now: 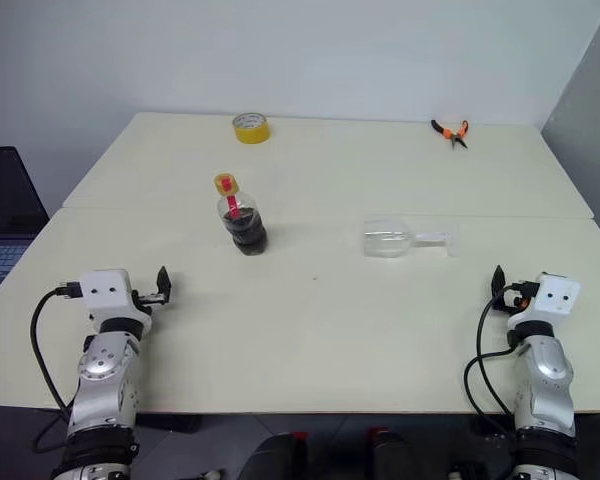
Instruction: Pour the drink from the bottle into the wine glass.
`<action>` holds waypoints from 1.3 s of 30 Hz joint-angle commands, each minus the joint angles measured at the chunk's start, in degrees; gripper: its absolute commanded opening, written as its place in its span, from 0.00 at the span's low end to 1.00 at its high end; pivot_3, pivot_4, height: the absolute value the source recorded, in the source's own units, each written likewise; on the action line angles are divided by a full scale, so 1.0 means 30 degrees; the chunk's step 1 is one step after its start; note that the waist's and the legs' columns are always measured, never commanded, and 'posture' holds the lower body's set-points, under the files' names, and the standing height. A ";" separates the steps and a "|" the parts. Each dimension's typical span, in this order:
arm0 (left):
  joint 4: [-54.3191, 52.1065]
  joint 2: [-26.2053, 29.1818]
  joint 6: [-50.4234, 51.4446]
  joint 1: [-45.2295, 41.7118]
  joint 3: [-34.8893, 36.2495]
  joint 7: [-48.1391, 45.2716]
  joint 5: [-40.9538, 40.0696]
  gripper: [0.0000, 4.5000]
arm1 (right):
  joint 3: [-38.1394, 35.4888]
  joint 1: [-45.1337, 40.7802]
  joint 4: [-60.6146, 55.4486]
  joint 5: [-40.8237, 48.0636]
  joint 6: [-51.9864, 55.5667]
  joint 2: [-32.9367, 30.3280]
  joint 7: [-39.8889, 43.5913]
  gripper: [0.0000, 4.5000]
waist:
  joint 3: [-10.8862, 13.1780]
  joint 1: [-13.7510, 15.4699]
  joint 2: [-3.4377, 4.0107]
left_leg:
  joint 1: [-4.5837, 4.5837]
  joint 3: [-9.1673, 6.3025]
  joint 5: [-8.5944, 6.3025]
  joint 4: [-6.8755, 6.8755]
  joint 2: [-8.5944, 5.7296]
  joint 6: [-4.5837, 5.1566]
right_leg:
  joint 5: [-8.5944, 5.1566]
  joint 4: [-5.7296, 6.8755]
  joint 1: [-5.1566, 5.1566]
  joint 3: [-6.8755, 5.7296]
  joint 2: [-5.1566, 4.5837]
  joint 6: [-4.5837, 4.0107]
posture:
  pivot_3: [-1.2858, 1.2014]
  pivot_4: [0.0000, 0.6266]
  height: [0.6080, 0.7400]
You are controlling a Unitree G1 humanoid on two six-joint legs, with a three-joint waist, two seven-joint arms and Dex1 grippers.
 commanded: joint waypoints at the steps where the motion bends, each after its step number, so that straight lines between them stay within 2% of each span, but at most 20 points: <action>1: -0.0184 0.0216 -0.0850 -0.0196 0.0041 -0.0159 0.0103 1.00 | -0.0345 -0.0077 -0.0720 0.0073 -0.0219 -0.0116 -0.0114 1.00 | 0.0000 0.0000 0.0000 | 0.0000 0.0000 0.0000 0.0000 0.0001 0.0000 | 0.0000 0.0000 -0.0001 0.0001 0.0000 0.0000 | 0.52 0.24 1.00; 10: -0.0492 0.0493 -0.0606 0.0140 -0.0143 -0.1026 -0.0143 1.00 | -0.0224 0.0099 -0.1083 0.0120 -0.0253 -0.0056 0.0035 1.00 | 0.0000 -0.0005 0.0001 | 0.0000 0.0004 0.0000 -0.0001 0.0001 0.0001 | 0.0000 0.0001 -0.0002 0.0004 0.0001 0.0000 | 0.52 0.24 1.00; 13: -0.1045 0.0631 -0.0107 0.0532 -0.0073 -0.2180 -0.0875 1.00 | -0.0072 0.0516 -0.2083 0.0483 -0.0052 -0.0109 0.0689 1.00 | 0.0000 -0.0024 0.0002 | -0.0001 0.0013 -0.0001 -0.0004 0.0006 0.0000 | 0.0000 0.0005 -0.0011 0.0013 0.0004 0.0000 | 0.52 0.24 1.00; 17: -0.1340 0.0564 -0.0160 0.0739 0.0237 -0.2237 -0.1144 1.00 | 0.0069 0.1031 -0.3441 0.0792 0.0378 -0.0194 0.1424 1.00 | 0.0000 -0.0025 0.0001 | 0.0000 0.0013 -0.0001 -0.0003 0.0011 0.0001 | 0.0000 0.0005 -0.0010 0.0015 0.0004 0.0000 | 0.52 0.24 1.00; 18: -0.1529 0.0548 -0.0068 0.0850 0.0185 -0.2405 -0.1265 1.00 | 0.0540 0.1490 -0.4756 0.1218 0.0798 -0.0422 0.2351 1.00 | 0.0000 -0.0020 0.0001 | 0.0000 0.0014 -0.0001 -0.0002 0.0011 0.0001 | 0.0000 0.0007 -0.0010 0.0014 0.0004 0.0000 | 0.52 0.24 1.00; 21: -0.2560 0.0489 -0.0011 0.0944 -0.0887 -0.3734 -0.1447 1.00 | 0.3962 0.3297 -0.9738 0.2286 0.2697 -0.2138 0.6565 1.00 | 0.0004 0.0003 0.0008 | -0.0005 0.0011 -0.0002 -0.0008 0.0012 0.0001 | -0.0002 -0.0006 -0.0013 0.0014 0.0004 0.0001 | 0.52 0.24 1.00; 24: -0.3108 0.0292 0.0290 0.0438 -0.1513 -0.4587 -0.1652 1.00 | 0.5476 0.3512 -1.2632 0.3667 0.5067 -0.3110 0.7825 1.00 | 0.0000 -0.0008 0.0000 | -0.0005 -0.0006 -0.0002 0.0004 0.0024 0.0001 | -0.0001 -0.0005 0.0000 -0.0001 0.0014 0.0002 | 0.52 0.24 1.00; 31: -0.3263 0.0097 0.1730 -0.0549 -0.2502 -0.4595 -0.1043 1.00 | 0.6247 0.2346 -1.4882 0.5150 0.8188 -0.4564 0.9052 1.00 | -0.0004 0.0047 -0.0015 | -0.0005 -0.0021 -0.0003 0.0015 0.0013 0.0001 | 0.0000 -0.0030 0.0018 -0.0014 0.0014 0.0004 | 0.52 0.24 1.00; 39: -0.2101 -0.0520 0.1997 -0.2000 -0.3689 -0.4961 -0.0636 1.00 | 0.6841 0.1255 -1.5039 0.5270 0.8888 -0.4503 0.9757 1.00 | 0.0003 0.0160 -0.0027 | -0.0008 -0.0025 -0.0003 0.0020 0.0008 0.0001 | 0.0001 -0.0040 0.0020 -0.0017 0.0019 0.0005 | 0.52 0.24 1.00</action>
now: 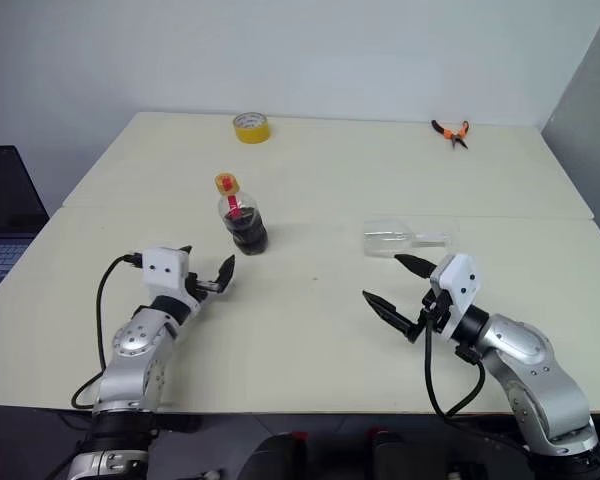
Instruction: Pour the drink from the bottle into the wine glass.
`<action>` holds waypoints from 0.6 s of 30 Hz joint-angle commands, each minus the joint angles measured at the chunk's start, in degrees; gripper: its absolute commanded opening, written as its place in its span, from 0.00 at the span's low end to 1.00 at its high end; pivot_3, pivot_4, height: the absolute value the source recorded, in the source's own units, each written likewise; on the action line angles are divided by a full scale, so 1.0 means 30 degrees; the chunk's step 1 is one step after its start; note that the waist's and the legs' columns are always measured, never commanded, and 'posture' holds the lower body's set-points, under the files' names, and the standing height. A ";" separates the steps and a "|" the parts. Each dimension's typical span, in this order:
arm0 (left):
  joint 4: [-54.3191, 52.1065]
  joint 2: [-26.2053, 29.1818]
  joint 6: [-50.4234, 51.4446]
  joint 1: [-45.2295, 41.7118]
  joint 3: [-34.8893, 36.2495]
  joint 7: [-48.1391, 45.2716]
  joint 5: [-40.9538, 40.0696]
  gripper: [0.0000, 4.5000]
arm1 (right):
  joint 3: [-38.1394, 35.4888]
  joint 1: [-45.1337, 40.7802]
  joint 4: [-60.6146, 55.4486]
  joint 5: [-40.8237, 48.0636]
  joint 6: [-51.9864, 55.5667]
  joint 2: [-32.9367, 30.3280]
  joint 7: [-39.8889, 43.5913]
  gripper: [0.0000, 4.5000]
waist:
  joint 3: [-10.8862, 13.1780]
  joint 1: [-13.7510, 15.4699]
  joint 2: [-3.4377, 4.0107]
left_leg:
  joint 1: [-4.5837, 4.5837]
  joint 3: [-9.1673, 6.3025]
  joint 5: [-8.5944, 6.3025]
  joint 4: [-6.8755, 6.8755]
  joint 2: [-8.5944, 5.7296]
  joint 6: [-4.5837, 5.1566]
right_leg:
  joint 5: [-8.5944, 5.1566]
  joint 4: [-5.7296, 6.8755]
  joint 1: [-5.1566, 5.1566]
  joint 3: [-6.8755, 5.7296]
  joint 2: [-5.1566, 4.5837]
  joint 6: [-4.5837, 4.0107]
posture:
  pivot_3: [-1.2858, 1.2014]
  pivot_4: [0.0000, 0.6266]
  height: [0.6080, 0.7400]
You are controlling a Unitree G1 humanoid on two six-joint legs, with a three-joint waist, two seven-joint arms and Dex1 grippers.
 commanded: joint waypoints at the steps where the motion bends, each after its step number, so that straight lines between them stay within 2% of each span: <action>1: 0.0214 -0.0071 -0.0631 -0.0743 -0.0419 -0.0385 0.0214 1.00 | 0.0107 -0.0392 -0.0753 0.0595 0.0190 0.0070 0.0551 1.00 | 0.0000 0.0024 0.0000 | 0.0000 0.0001 0.0000 0.0000 0.0000 0.0000 | 0.0000 -0.0002 -0.0001 0.0001 0.0000 0.0000 | 0.52 0.24 1.00; 13: 0.3530 -0.0651 -0.1982 -0.3606 -0.0895 -0.0435 0.0676 1.00 | 0.0409 -0.0877 -0.0291 0.0581 0.0309 0.0226 0.1272 1.00 | 0.0007 0.0135 -0.0011 | -0.0006 0.0001 0.0000 0.0009 -0.0005 0.0000 | 0.0001 -0.0004 -0.0003 -0.0003 0.0003 0.0002 | 0.52 0.24 1.00; 18: 0.6323 -0.1238 -0.2909 -0.5533 -0.0413 0.0907 0.0809 1.00 | 0.0446 -0.1023 0.0003 0.0325 0.0096 0.0310 0.1284 1.00 | 0.0017 0.0252 -0.0028 | -0.0006 -0.0010 0.0001 0.0018 -0.0005 0.0000 | 0.0002 0.0008 -0.0006 -0.0020 0.0003 0.0002 | 0.52 0.24 1.00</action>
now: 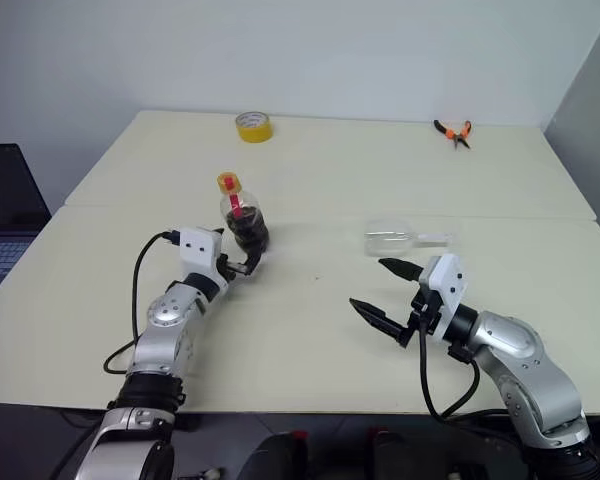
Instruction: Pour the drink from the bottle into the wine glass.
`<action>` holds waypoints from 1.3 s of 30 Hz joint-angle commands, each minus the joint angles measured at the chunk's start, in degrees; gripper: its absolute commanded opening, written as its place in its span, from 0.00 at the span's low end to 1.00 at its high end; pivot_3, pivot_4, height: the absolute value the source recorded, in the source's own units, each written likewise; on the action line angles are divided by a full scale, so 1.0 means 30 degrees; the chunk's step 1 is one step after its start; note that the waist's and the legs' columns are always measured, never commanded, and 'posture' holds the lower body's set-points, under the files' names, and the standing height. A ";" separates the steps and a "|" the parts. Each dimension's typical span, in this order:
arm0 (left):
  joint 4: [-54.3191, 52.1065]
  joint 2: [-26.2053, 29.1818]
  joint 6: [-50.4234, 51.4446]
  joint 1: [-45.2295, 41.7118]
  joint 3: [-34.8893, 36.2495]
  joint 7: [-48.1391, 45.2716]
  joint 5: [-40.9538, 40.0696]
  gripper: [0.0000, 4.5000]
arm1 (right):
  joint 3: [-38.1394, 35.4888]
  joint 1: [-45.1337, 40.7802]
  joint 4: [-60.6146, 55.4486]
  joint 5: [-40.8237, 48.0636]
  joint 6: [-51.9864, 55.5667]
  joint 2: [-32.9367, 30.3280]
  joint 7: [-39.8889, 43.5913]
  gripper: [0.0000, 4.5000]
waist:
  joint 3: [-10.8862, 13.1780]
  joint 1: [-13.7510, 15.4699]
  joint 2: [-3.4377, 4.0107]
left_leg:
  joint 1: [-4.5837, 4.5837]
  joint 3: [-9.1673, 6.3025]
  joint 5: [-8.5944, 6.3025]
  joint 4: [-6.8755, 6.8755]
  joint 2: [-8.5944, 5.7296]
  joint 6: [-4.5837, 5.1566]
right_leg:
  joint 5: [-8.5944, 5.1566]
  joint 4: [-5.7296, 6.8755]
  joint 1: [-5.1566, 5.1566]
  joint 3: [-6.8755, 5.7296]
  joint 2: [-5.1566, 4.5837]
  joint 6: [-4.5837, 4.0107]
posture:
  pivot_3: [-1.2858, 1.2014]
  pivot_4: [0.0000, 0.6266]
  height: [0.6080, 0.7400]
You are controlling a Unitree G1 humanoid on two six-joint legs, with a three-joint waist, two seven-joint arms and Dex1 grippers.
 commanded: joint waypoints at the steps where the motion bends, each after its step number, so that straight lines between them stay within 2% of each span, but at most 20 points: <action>1: 0.1091 -0.0082 -0.1247 -0.1221 0.0403 0.0777 0.0192 1.00 | -0.0216 -0.0367 -0.0277 -0.0064 -0.0322 0.0083 0.0155 1.00 | 0.0003 0.0015 -0.0006 | 0.0000 -0.0001 0.0000 0.0001 -0.0002 0.0000 | 0.0000 0.0001 0.0002 0.0001 0.0000 0.0001 | 0.52 0.24 1.00; 23: 0.4926 -0.0678 -0.2563 -0.4246 0.0389 -0.0968 -0.0321 1.00 | -0.0088 -0.1287 -0.0623 -0.0021 0.0511 0.0345 -0.0566 1.00 | 0.0010 0.0004 -0.0017 | -0.0014 0.0013 0.0003 0.0000 -0.0005 -0.0006 | 0.0000 -0.0006 -0.0016 0.0014 0.0000 0.0001 | 0.52 0.24 1.00; 26: 0.5080 -0.0705 -0.2713 -0.4288 0.0497 -0.0946 -0.0387 0.86 | -0.0132 -0.1280 -0.0699 -0.0007 0.0580 0.0351 -0.0662 1.00 | 0.0010 0.0008 -0.0018 | -0.0014 0.0011 0.0003 0.0000 -0.0005 -0.0006 | 0.0000 -0.0005 -0.0016 0.0012 0.0000 0.0001 | 0.52 0.24 1.00; 31: 0.5125 -0.0735 -0.2765 -0.4374 0.0465 -0.1360 -0.0494 0.55 | -0.0108 -0.1393 -0.0707 -0.0038 0.0646 0.0411 -0.0740 1.00 | 0.0011 0.0009 -0.0018 | -0.0014 0.0011 0.0003 0.0003 -0.0008 -0.0006 | 0.0000 -0.0006 -0.0015 0.0012 -0.0001 0.0001 | 0.52 0.24 1.00; 34: 0.4686 -0.0777 -0.2522 -0.4168 0.0363 -0.1783 -0.0611 0.49 | -0.0130 -0.1429 -0.0803 -0.0066 0.0670 0.0465 -0.0801 1.00 | 0.0011 0.0008 -0.0018 | -0.0014 0.0011 0.0003 0.0002 -0.0008 -0.0006 | 0.0000 -0.0006 -0.0015 0.0012 -0.0001 0.0001 | 0.52 0.24 1.00; 39: 0.2167 -0.0935 -0.1512 -0.3256 -0.0152 -0.3489 -0.1229 0.49 | -0.0130 -0.1461 -0.1076 -0.0265 0.0498 0.0554 -0.1052 1.00 | 0.0011 0.0006 -0.0019 | -0.0020 0.0010 0.0005 0.0002 -0.0007 -0.0009 | 0.0000 -0.0007 -0.0018 0.0014 -0.0002 0.0001 | 0.52 0.24 1.00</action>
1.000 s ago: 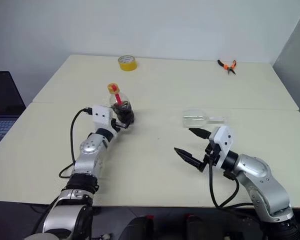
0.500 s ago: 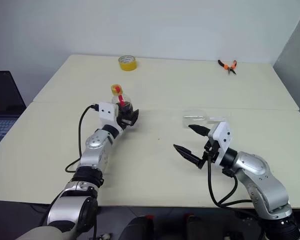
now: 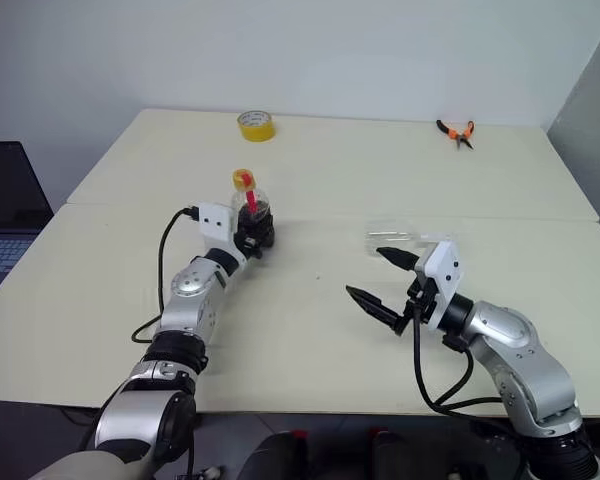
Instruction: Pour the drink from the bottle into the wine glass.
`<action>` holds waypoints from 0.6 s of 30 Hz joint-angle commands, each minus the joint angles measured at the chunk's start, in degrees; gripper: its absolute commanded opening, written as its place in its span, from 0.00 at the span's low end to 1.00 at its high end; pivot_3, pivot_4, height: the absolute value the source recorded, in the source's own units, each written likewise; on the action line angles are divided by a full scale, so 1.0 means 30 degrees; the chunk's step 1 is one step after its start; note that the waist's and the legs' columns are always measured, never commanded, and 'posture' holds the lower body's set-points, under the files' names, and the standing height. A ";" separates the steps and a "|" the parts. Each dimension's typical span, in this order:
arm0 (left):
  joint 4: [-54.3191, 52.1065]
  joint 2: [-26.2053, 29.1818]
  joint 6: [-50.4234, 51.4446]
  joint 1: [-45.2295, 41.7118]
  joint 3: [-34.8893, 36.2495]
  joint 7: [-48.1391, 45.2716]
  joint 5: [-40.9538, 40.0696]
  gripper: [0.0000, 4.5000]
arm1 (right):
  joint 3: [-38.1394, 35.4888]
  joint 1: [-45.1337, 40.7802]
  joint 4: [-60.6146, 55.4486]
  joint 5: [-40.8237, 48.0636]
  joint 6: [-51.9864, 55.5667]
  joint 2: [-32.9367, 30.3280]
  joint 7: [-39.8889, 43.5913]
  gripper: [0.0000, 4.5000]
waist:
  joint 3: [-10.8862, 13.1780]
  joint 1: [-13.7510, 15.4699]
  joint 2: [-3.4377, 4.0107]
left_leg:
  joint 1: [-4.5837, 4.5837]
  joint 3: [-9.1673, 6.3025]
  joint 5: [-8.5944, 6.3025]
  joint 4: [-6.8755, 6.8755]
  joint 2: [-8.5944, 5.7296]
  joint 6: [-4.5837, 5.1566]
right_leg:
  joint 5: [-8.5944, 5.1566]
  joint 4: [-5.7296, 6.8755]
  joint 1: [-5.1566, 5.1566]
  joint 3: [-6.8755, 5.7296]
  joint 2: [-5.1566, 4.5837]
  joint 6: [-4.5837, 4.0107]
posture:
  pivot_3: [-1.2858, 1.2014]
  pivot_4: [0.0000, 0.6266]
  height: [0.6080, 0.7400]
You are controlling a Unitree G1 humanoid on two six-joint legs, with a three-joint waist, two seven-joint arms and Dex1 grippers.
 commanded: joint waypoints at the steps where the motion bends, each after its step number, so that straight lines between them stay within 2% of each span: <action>1: -0.3395 -0.0056 0.0932 0.0570 -0.0578 -0.1789 -0.0978 0.49 | -0.0229 -0.0270 -0.1100 -0.0193 -0.0288 0.0120 -0.0302 1.00 | 0.0000 -0.0003 0.0000 | 0.0000 0.0001 0.0001 0.0001 0.0001 -0.0002 | 0.0000 0.0001 -0.0004 0.0002 0.0000 0.0000 | 0.52 0.24 1.00; 8: -1.0812 0.0650 0.6078 0.3542 -0.2911 -0.6524 -0.3548 0.49 | -0.0667 0.1316 -0.2718 -0.0966 -0.1103 -0.0332 -0.0294 1.00 | 0.0001 -0.0012 0.0002 | -0.0008 -0.0002 0.0021 -0.0004 0.0007 -0.0037 | -0.0001 0.0000 -0.0008 0.0006 0.0001 -0.0001 | 0.52 0.24 1.00; 11: -1.3667 0.1201 0.7636 0.4523 -0.4927 -0.8786 -0.4185 0.48 | -0.2260 0.2968 -0.3652 0.0397 -0.0587 -0.1551 0.0888 1.00 | -0.0001 -0.0011 0.0012 | 0.0004 -0.0010 0.0001 -0.0006 0.0007 -0.0001 | -0.0002 0.0012 0.0000 0.0003 0.0009 -0.0002 | 0.52 0.24 1.00; 16: -1.5389 0.1734 0.8505 0.5347 -0.6842 -1.0709 -0.4239 0.48 | -0.4591 0.4778 -0.4904 0.3402 0.0827 -0.3120 0.1706 1.00 | 0.0002 0.0002 0.0010 | 0.0010 -0.0005 -0.0001 0.0003 0.0003 0.0004 | -0.0003 -0.0020 0.0035 0.0012 0.0007 0.0001 | 0.52 0.24 1.00; 18: -1.5053 0.1727 0.8109 0.5335 -0.7265 -1.0948 -0.3767 0.48 | -0.4596 0.4437 -0.5524 0.4438 0.1514 -0.2993 0.0723 1.00 | 0.0001 -0.0060 0.0013 | 0.0035 -0.0008 -0.0003 -0.0008 0.0014 0.0006 | -0.0004 -0.0016 0.0049 0.0011 0.0020 0.0000 | 0.52 0.24 1.00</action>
